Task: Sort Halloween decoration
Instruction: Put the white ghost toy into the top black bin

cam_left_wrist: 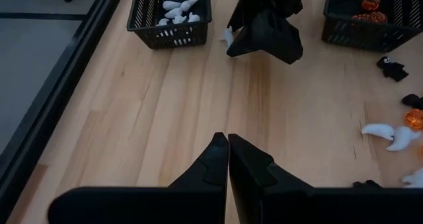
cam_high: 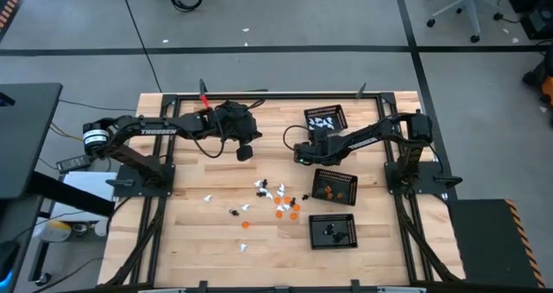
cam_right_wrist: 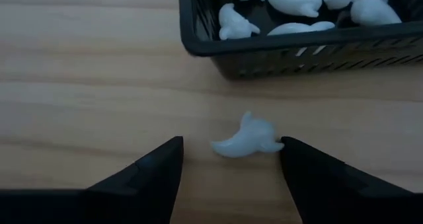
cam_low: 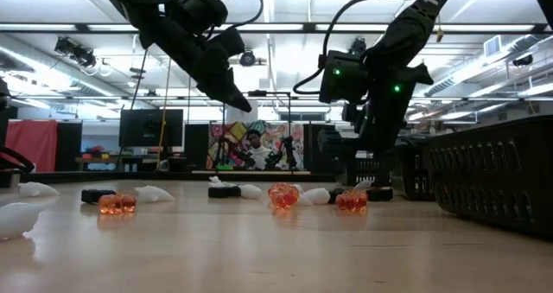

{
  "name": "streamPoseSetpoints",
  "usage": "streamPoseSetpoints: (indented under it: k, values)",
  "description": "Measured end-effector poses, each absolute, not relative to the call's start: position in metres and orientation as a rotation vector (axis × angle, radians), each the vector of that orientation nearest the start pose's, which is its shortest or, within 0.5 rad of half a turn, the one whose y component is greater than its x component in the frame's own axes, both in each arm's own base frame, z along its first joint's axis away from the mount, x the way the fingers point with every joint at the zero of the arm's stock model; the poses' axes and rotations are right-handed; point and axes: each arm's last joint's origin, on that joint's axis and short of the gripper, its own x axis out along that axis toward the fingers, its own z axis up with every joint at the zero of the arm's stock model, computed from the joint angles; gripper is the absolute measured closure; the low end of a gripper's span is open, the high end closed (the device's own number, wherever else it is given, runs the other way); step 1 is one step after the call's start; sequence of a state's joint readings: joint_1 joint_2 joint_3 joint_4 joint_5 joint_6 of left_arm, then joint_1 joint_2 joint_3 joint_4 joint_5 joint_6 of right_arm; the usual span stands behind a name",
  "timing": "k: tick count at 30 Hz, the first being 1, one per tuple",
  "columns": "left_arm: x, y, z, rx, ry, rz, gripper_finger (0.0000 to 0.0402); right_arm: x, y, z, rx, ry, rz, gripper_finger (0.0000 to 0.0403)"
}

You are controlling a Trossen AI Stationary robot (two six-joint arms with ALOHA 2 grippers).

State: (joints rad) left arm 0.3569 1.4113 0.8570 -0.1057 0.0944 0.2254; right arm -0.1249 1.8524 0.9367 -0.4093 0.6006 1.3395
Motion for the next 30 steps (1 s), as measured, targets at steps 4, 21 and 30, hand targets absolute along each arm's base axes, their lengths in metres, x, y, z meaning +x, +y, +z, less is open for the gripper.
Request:
streamPoseSetpoints:
  k: [4, 21, 30]
  values:
    - [0.2765, 0.1002, 0.2267, 0.068, 0.672, 0.178, 0.0383, 0.3081, -0.0556, 0.109, 0.788, 0.637, -1.357, 0.0156]
    - [0.2763, 0.1002, 0.2266, 0.106, 0.678, 0.168, 0.0383, 0.306, -0.053, 0.1074, 0.766, 0.677, -1.354, 0.0263]
    - [0.2764, 0.1002, 0.2266, 0.121, 0.68, 0.163, 0.0383, 0.3057, -0.0487, 0.1067, 0.764, 0.702, -1.34, 0.0271]
